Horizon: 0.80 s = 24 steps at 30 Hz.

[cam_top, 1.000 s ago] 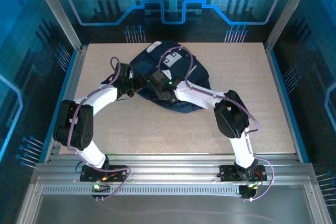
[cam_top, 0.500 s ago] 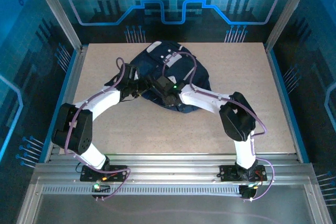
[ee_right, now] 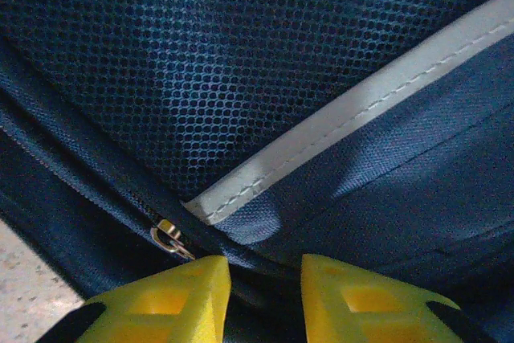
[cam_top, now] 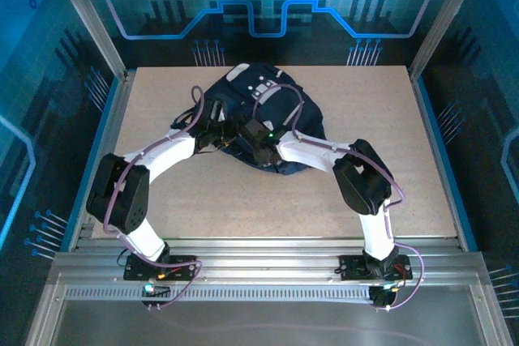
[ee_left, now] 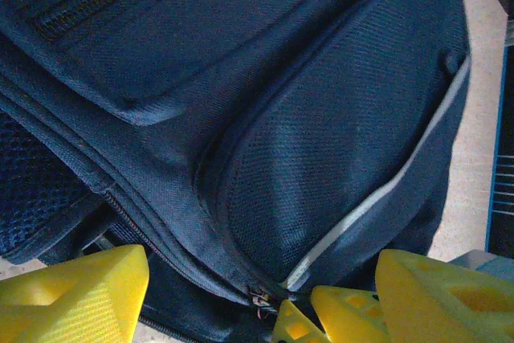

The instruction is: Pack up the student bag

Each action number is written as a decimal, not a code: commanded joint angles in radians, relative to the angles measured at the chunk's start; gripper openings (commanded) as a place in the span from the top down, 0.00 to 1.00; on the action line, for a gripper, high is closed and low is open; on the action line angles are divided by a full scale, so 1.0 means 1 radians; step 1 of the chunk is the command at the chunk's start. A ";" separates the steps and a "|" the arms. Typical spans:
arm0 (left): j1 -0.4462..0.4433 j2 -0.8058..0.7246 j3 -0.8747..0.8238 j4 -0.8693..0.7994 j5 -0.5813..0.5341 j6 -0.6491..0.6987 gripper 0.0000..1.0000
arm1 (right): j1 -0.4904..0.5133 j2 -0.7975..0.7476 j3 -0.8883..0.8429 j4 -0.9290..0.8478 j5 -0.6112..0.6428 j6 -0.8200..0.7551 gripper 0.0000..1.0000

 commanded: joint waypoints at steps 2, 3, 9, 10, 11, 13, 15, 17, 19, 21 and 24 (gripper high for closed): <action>-0.006 0.030 0.037 0.005 0.012 -0.026 0.24 | -0.009 0.089 0.036 0.015 -0.011 -0.011 0.69; -0.006 0.031 0.037 0.004 0.010 -0.026 0.24 | -0.009 0.089 0.034 0.016 -0.007 -0.008 0.71; -0.006 0.027 0.036 -0.005 -0.007 -0.033 0.24 | -0.039 0.004 -0.014 0.071 -0.118 -0.005 1.00; -0.005 0.029 0.036 0.004 -0.001 -0.045 0.24 | -0.049 -0.023 -0.030 0.092 -0.156 -0.003 1.00; -0.006 0.029 0.031 0.014 0.011 -0.061 0.24 | -0.060 -0.054 -0.051 0.119 -0.199 -0.003 1.00; -0.009 0.027 0.030 0.035 0.023 -0.087 0.24 | -0.086 -0.112 -0.098 0.185 -0.300 -0.006 1.00; -0.015 0.025 0.029 0.050 0.020 -0.102 0.24 | -0.121 -0.161 -0.146 0.254 -0.419 0.005 1.00; -0.023 0.029 0.035 0.048 0.005 -0.103 0.24 | -0.158 -0.193 -0.187 0.316 -0.533 0.021 1.00; -0.028 0.046 0.039 0.049 -0.005 -0.103 0.24 | -0.197 -0.204 -0.216 0.362 -0.632 0.042 1.00; -0.028 0.073 0.040 0.056 -0.011 -0.104 0.24 | -0.219 -0.203 -0.233 0.390 -0.685 0.053 1.00; -0.029 0.128 0.058 0.061 -0.003 -0.107 0.26 | -0.229 -0.193 -0.240 0.396 -0.708 0.054 1.00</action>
